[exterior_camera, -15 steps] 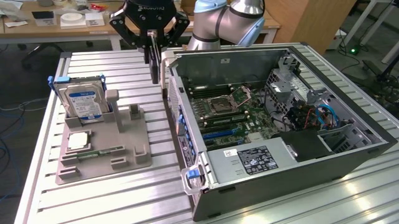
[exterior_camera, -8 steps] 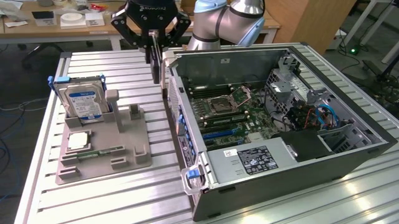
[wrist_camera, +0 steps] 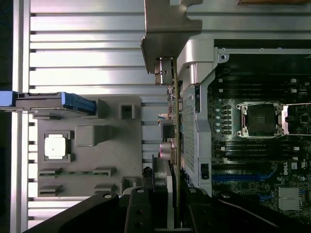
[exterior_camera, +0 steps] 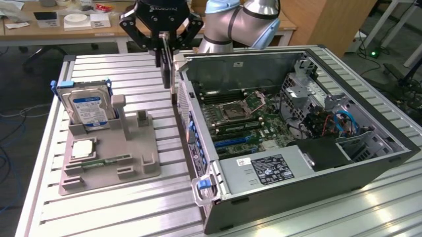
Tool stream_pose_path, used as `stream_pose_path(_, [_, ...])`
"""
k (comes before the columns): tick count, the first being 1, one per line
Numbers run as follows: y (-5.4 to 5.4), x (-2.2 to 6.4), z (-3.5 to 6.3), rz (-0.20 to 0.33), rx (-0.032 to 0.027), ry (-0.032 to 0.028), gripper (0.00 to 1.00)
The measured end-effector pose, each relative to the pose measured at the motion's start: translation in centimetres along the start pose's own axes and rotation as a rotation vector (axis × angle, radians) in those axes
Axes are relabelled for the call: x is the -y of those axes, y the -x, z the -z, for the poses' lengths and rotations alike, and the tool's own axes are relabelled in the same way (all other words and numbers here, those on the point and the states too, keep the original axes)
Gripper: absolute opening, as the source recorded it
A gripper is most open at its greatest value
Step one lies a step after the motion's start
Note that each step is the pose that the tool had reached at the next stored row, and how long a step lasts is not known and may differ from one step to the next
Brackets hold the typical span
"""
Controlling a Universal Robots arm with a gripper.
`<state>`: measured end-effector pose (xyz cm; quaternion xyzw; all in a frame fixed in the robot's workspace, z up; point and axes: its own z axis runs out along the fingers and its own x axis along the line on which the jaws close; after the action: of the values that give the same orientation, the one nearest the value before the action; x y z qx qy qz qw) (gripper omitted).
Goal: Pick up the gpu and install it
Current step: 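Pick up the gpu and move the gpu toward the slot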
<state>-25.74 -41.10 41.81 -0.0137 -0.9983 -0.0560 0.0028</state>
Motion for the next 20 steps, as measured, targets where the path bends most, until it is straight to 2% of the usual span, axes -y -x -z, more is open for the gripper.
stream_pose_path(20, [1.3, -0.03, -0.01, 0.0, 0.0, 0.0, 0.28])
